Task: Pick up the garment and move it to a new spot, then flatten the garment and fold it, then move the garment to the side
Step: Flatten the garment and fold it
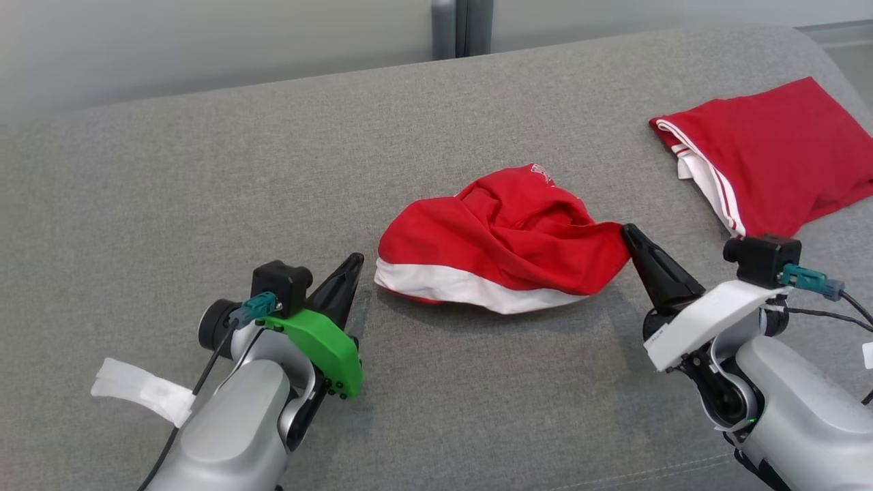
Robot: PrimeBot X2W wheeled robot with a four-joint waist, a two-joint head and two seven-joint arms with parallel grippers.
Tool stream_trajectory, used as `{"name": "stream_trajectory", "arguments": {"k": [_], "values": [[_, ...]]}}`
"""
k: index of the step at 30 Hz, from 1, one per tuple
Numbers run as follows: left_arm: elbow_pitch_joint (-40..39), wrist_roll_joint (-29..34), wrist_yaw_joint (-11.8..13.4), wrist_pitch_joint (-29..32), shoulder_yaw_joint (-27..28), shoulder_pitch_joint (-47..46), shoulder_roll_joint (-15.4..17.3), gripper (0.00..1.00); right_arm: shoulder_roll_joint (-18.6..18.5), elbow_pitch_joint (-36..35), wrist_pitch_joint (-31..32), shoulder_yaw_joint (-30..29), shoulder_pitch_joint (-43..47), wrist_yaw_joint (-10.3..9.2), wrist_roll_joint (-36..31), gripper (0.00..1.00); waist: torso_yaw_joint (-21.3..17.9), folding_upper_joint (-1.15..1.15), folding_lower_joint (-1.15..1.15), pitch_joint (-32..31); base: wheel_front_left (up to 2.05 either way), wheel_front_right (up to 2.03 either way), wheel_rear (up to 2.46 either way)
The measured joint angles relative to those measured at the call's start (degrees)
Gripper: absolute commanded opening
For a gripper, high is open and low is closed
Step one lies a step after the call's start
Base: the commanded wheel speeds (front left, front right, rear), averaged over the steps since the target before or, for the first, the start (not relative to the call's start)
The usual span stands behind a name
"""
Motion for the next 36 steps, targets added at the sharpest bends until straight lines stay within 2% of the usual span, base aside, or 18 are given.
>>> {"name": "stream_trajectory", "arguments": {"k": [7, 20, 21, 22, 23, 27, 36], "values": [[-2.01, -0.53, 0.48, -0.13, 0.04, 2.68, 0.65, 0.00, -1.33, -2.12, 0.00, -4.03, 3.47, 0.00, -1.58, 0.00, 0.18, 0.00, 0.00, -2.92, 0.00, 0.00, 0.00], [-10.59, -1.74, 4.46, -0.23, 1.63, 9.71, 4.07, 0.00, -0.25, -1.83, 0.00, -15.34, 13.51, 0.00, -4.04, 0.00, 0.21, 0.00, 0.00, -5.58, 0.00, 0.00, 0.00], [-11.41, -1.94, 4.93, -0.23, 1.89, 10.38, 4.27, 0.22, 0.08, -1.38, 0.00, -15.80, 14.29, 0.00, -4.34, 0.21, 0.19, 0.00, 0.00, -5.70, 0.00, 0.00, 0.00], [-12.27, -2.30, 5.48, -0.21, 2.13, 11.08, 4.41, 0.76, 0.43, -0.90, 0.00, -15.90, 15.01, 0.00, -4.52, 1.00, 0.16, 0.00, 0.00, -5.82, 0.00, 0.00, 0.00], [-13.07, -2.55, 6.09, -0.21, 2.47, 11.78, 4.67, 1.00, 0.74, -0.52, 0.00, -15.91, 15.51, 0.00, -4.98, 1.00, 0.12, 0.00, 0.00, -5.90, 0.00, 0.00, 0.00], [-16.78, -2.99, 7.98, -0.21, 3.41, 13.80, 6.34, 1.00, 1.87, -0.89, 0.00, -17.30, 15.80, 0.00, -7.11, 1.00, -0.15, 0.00, 0.00, -6.22, 0.00, 0.00, 0.00], [-26.68, -3.49, 12.72, -0.14, 5.82, 18.25, 9.87, 1.00, 1.67, -3.41, 0.00, -20.19, 16.66, 0.00, -11.26, 1.00, 0.22, 0.00, 0.00, -7.33, 0.00, 0.00, 0.00]]}}
